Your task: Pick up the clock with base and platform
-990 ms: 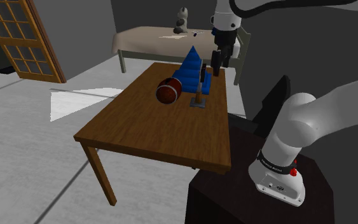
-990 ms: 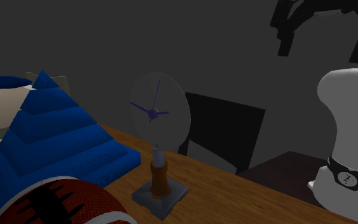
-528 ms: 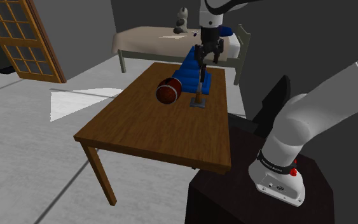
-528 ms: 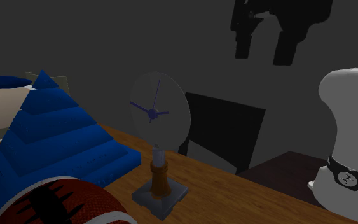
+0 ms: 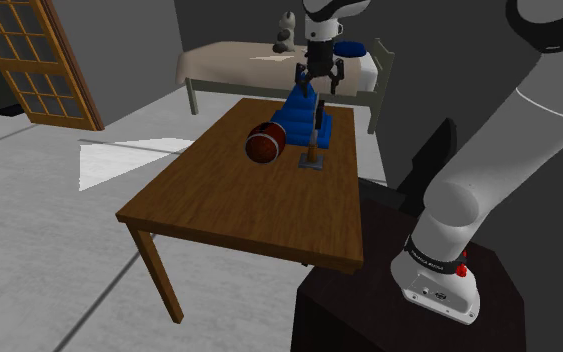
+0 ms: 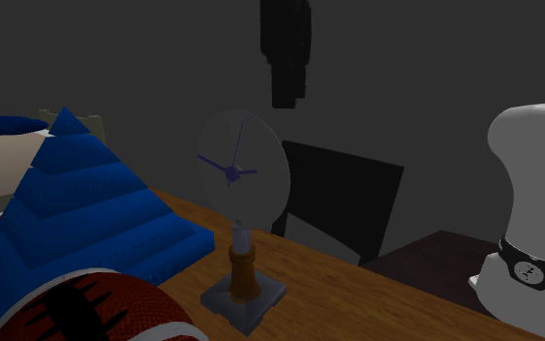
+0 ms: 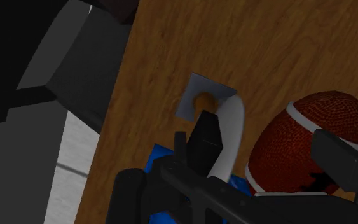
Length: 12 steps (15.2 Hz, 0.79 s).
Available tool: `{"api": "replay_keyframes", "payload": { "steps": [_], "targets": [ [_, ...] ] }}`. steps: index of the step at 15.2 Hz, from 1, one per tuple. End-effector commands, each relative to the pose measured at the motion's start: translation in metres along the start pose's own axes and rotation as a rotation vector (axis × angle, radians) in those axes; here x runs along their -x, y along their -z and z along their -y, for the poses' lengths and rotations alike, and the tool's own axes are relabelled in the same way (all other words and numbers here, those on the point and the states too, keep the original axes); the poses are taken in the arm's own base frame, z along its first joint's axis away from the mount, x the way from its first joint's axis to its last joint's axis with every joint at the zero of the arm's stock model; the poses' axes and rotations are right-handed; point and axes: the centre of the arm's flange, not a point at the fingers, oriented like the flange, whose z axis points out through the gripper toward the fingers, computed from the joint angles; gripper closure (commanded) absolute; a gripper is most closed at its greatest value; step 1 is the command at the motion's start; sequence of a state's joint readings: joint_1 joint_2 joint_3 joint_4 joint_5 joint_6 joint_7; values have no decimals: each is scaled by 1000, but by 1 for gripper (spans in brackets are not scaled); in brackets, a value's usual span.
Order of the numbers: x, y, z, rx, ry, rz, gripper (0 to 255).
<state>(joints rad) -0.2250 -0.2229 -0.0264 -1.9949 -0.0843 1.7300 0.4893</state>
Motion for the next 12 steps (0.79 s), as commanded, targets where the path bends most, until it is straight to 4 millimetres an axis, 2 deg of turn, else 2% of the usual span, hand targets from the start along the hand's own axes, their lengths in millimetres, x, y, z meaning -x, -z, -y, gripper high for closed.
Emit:
{"api": "replay_keyframes", "payload": {
  "steps": [1, 3, 10, 12],
  "targets": [
    [-27, -2, -9, -4, -109, 10, 0],
    [-51, -5, -20, -8, -211, 19, 0],
    [-52, -42, -17, -8, -211, 19, 0],
    [-51, -45, -17, -8, -211, 19, 0]
  ]
}}
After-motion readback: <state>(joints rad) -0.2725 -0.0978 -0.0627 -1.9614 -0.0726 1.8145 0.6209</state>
